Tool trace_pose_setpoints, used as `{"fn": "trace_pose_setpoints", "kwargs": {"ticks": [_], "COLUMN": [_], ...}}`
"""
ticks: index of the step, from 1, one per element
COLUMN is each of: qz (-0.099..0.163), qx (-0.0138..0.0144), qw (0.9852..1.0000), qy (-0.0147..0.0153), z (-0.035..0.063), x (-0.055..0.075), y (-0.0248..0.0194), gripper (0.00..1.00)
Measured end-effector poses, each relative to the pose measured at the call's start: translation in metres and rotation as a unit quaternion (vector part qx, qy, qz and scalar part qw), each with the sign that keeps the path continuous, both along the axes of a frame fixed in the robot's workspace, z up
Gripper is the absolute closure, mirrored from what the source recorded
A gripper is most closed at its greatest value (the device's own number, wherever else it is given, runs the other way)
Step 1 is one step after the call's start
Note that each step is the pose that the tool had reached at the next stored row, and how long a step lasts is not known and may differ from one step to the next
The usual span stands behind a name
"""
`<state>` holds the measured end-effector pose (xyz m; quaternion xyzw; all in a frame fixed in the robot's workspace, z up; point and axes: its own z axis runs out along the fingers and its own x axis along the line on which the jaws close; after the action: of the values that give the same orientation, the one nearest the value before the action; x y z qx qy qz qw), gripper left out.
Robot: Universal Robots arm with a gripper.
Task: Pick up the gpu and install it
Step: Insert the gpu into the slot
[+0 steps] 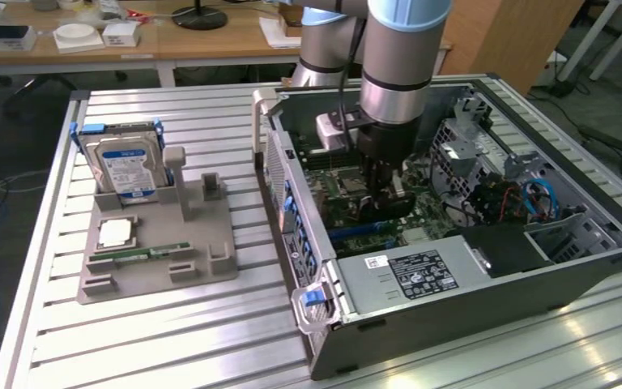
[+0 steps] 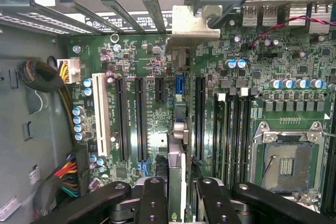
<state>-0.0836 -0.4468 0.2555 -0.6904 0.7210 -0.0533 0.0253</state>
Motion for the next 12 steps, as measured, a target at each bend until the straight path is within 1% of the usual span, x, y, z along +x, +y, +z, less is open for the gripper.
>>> {"fn": "trace_pose_setpoints", "kwargs": {"ticks": [6, 12], "qz": [0.000, 0.000], "qx": [0.0000, 0.0000], "qw": [1.0000, 1.0000], "qy": [0.0000, 0.0000], "z": [-0.0003, -0.0006], "x": [-0.0027, -0.0035], "y": [-0.0002, -0.0020], "gripper": [0.74, 0.74]}}
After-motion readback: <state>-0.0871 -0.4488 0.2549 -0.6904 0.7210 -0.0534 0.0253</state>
